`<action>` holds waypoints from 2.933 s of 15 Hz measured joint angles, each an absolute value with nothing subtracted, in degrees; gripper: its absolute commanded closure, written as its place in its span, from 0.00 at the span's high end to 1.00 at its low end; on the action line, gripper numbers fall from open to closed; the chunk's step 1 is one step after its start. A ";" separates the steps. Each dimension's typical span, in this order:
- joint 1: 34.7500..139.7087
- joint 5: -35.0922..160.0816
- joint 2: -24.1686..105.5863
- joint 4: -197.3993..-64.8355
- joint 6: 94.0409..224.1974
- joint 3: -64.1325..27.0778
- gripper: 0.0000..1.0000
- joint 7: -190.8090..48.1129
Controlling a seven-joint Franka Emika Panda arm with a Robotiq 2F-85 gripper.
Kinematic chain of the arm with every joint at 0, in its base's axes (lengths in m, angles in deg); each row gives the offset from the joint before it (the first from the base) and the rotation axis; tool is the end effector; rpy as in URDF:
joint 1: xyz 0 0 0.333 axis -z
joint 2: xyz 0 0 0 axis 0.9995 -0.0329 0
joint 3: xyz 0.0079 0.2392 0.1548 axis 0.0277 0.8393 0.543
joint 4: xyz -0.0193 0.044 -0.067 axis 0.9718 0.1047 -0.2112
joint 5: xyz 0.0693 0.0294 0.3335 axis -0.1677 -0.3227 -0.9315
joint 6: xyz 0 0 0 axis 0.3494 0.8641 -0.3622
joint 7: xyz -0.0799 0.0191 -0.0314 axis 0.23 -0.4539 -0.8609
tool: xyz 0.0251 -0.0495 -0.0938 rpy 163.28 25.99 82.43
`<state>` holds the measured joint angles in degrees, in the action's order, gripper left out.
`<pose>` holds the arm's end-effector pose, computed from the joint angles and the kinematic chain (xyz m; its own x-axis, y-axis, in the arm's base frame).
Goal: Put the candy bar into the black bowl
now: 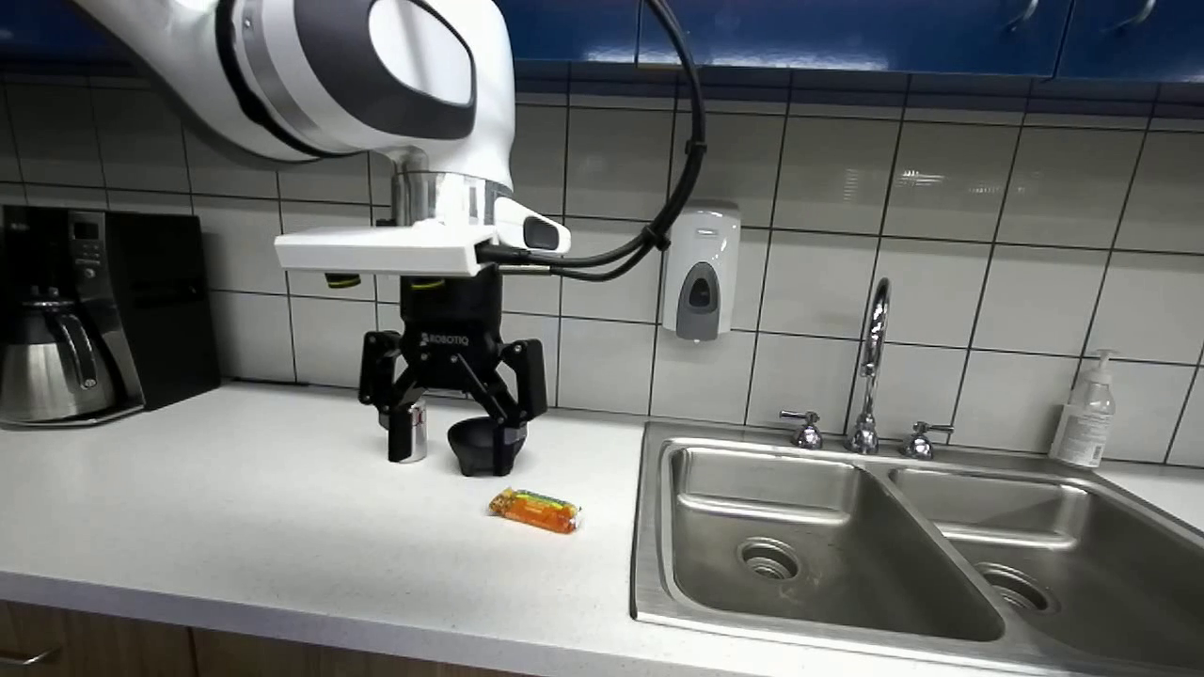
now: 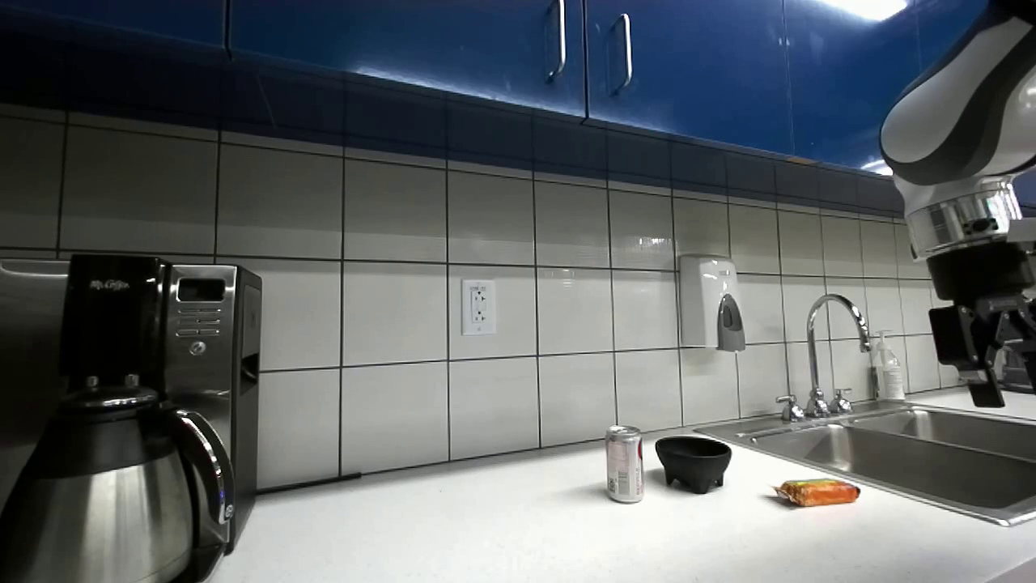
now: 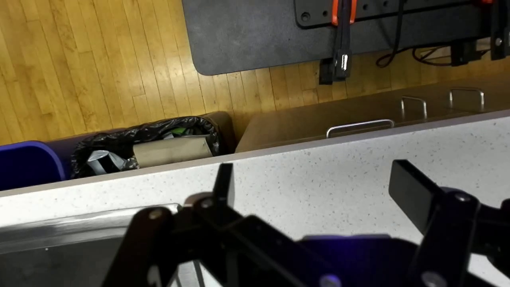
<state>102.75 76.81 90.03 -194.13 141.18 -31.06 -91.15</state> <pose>0.2662 -0.1739 0.3833 0.9874 -0.0770 -0.1381 -0.0689 -0.9957 0.0623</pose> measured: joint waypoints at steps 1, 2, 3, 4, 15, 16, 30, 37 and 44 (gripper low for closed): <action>102.70 76.81 88.65 -193.81 141.12 -31.08 1.00 -92.34; 102.61 76.81 87.06 -193.28 141.07 -31.13 1.00 -93.79; 102.46 76.81 85.37 -192.59 141.06 -31.21 1.00 -95.24; 102.33 76.82 83.63 -191.72 141.06 -31.24 1.00 -96.56; 99.21 80.02 67.92 -179.51 140.18 -31.20 1.00 -116.20; 99.06 80.27 66.58 -178.75 140.24 -31.17 1.00 -118.63; 98.47 80.36 55.21 -173.07 143.97 -27.94 1.00 -140.36; 98.47 80.26 49.98 -168.16 147.62 -26.74 1.00 -147.46; 98.48 78.43 44.36 -164.21 148.97 -24.56 1.00 -153.20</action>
<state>98.48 78.43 44.36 -164.21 148.97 -24.56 -153.20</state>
